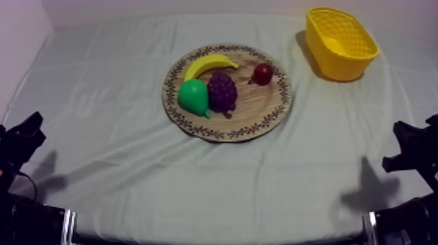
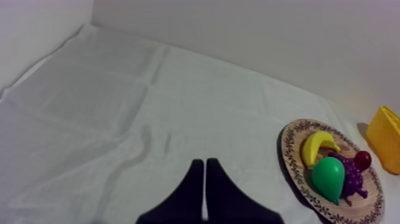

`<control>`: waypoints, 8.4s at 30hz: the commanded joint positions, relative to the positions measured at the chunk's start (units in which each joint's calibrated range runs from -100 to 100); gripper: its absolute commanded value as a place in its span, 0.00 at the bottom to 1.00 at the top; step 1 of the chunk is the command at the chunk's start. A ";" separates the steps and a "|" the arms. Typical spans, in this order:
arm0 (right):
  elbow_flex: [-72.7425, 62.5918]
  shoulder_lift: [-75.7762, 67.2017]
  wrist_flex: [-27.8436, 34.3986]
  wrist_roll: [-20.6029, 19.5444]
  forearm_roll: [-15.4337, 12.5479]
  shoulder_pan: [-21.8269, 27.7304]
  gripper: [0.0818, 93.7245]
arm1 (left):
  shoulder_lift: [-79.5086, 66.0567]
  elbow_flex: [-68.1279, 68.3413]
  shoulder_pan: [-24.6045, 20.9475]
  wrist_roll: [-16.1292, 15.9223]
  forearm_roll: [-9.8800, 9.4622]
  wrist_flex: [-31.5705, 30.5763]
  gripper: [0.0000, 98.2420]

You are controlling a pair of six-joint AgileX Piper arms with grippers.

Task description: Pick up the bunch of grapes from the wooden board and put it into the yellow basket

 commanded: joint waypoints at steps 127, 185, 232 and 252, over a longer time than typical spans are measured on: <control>-122.17 104.70 29.29 -6.61 3.23 -25.22 0.00 | 0.00 0.00 -0.02 0.00 0.02 0.02 0.00; -134.83 120.78 47.93 -19.83 3.65 -25.23 0.00 | 0.00 0.00 -0.02 0.00 0.02 0.02 0.00; -113.28 121.77 41.98 -26.63 3.57 -26.22 0.86 | 0.00 0.00 -0.02 0.00 0.02 0.02 0.00; -107.42 129.50 32.21 -27.42 -0.15 -26.76 0.85 | 0.00 0.00 -0.02 0.00 0.02 0.02 0.00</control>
